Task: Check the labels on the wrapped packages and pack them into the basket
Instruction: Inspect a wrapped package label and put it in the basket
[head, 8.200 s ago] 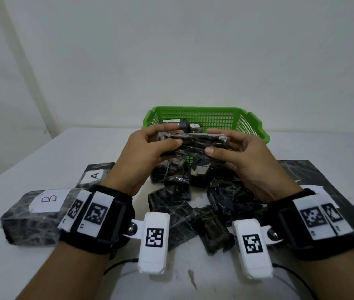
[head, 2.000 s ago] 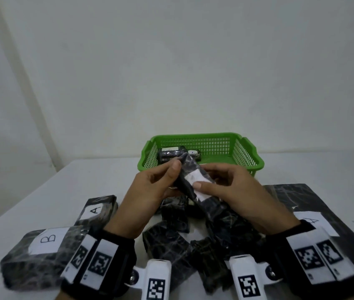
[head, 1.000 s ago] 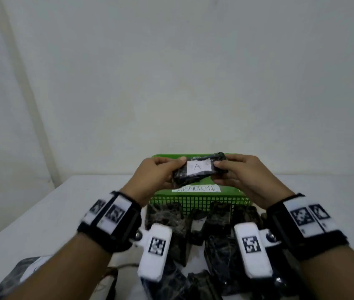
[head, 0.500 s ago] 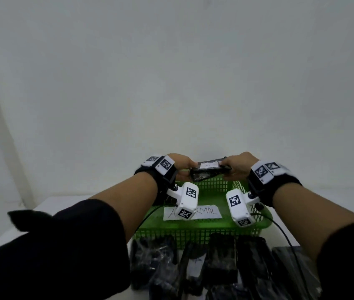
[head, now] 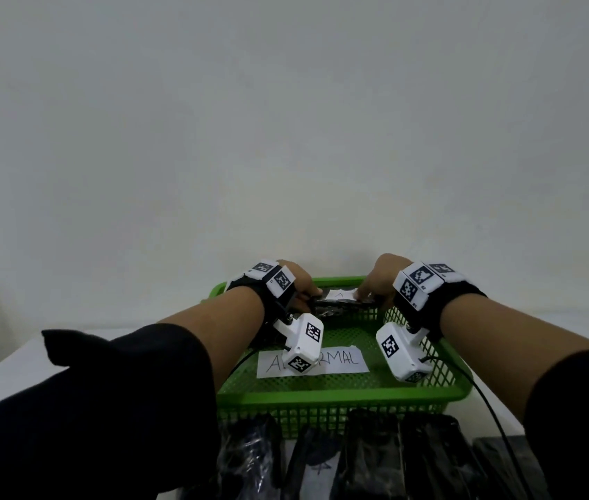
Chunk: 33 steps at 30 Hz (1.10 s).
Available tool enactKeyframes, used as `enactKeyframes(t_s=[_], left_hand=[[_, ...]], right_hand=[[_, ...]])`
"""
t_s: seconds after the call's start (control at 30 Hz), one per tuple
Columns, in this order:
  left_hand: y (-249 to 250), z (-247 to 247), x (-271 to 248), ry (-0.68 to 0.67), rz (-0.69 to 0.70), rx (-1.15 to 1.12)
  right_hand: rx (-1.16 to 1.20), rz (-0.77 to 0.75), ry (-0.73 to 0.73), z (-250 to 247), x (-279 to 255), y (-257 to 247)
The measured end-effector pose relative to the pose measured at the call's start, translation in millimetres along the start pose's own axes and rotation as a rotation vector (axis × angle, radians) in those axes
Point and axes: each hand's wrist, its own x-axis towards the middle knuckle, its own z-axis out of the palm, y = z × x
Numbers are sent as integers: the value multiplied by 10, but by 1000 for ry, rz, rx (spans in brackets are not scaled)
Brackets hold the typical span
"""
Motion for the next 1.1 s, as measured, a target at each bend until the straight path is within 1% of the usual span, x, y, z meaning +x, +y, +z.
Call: enactKeyframes(t_s=[0.17, 0.3, 0.43, 0.57, 0.7, 0.87, 0.97, 1.07, 1.1], left_hand=[[-32, 19, 34, 52, 21, 19], [-42, 43, 118, 105, 50, 47], [-39, 125, 71, 83, 48, -2], [-72, 198, 80, 74, 37, 11], [-116, 212, 131, 69, 19, 24], [-116, 172, 159, 104, 82, 240], [-118, 158, 164, 102, 98, 357], [-131, 205, 198, 90, 150, 475], [-126, 215, 204, 94, 162, 549]], right_hand=[[-72, -9, 1, 47, 11, 6], [-58, -6, 24, -1, -45, 18], [-76, -2, 68, -48, -124, 50], [-77, 2, 105, -9, -126, 72], [-70, -8, 96, 36, -114, 67], [-32, -9, 88, 58, -122, 81], [-32, -8, 104, 63, -135, 96], [1, 1, 108, 62, -122, 94], [17, 2, 108, 61, -121, 88]])
